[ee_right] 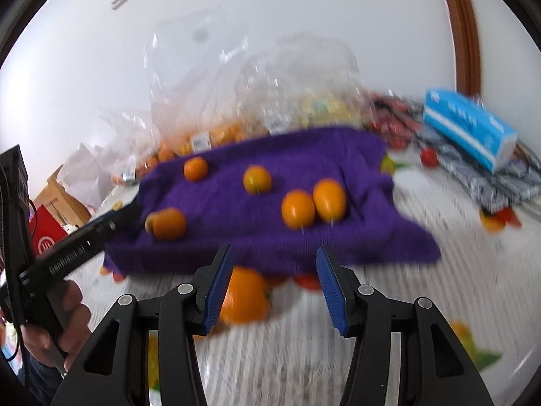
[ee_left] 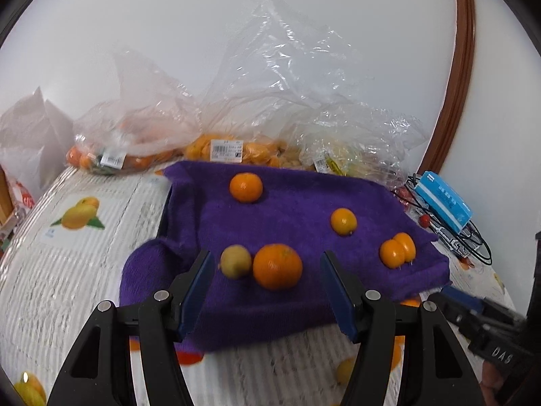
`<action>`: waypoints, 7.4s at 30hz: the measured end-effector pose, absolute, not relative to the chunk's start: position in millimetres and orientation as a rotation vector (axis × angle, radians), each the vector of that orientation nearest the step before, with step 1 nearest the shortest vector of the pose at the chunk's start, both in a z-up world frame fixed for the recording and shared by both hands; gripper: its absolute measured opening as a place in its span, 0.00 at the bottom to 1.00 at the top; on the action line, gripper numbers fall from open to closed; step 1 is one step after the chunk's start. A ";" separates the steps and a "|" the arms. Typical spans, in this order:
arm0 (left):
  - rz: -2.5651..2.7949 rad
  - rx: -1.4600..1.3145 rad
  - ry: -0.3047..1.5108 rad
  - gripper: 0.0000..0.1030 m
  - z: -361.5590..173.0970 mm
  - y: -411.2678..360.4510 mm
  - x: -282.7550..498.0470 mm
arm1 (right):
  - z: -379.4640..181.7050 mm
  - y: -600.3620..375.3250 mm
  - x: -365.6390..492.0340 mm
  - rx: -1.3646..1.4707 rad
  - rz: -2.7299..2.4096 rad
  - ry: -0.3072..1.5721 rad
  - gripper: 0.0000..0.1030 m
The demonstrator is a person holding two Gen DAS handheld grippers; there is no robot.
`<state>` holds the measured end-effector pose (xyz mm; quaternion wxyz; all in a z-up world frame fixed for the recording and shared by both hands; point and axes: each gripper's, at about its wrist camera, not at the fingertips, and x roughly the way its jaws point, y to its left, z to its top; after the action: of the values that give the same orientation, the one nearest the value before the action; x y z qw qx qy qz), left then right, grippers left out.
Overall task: Organize fruits
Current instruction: 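Grasp an orange in front of the towel with the right tool, then grasp a yellow-green fruit with the left tool while the right tool holds the orange, then lift the orange and yellow-green fruit over the purple towel with both tools, then lower both fruits onto the purple towel and open both tools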
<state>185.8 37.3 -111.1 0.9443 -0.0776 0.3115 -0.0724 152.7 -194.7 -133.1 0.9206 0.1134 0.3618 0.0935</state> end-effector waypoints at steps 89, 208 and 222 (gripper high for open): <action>-0.348 0.028 0.910 0.24 -145.7 -35.2 161.3 | -159.9 -197.7 123.2 0.069 0.154 0.908 0.39; -0.204 -0.334 0.688 0.24 -122.8 59.9 240.1 | -137.6 -136.2 234.8 0.051 0.323 0.749 0.39; -0.228 -0.312 0.732 0.24 -130.8 53.1 245.8 | -128.6 -146.9 232.5 0.046 0.277 0.699 0.42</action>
<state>245.8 53.1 -130.8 0.9156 -0.1515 0.3557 -0.1107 232.5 -146.9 -128.6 0.9300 0.0224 0.3411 0.1353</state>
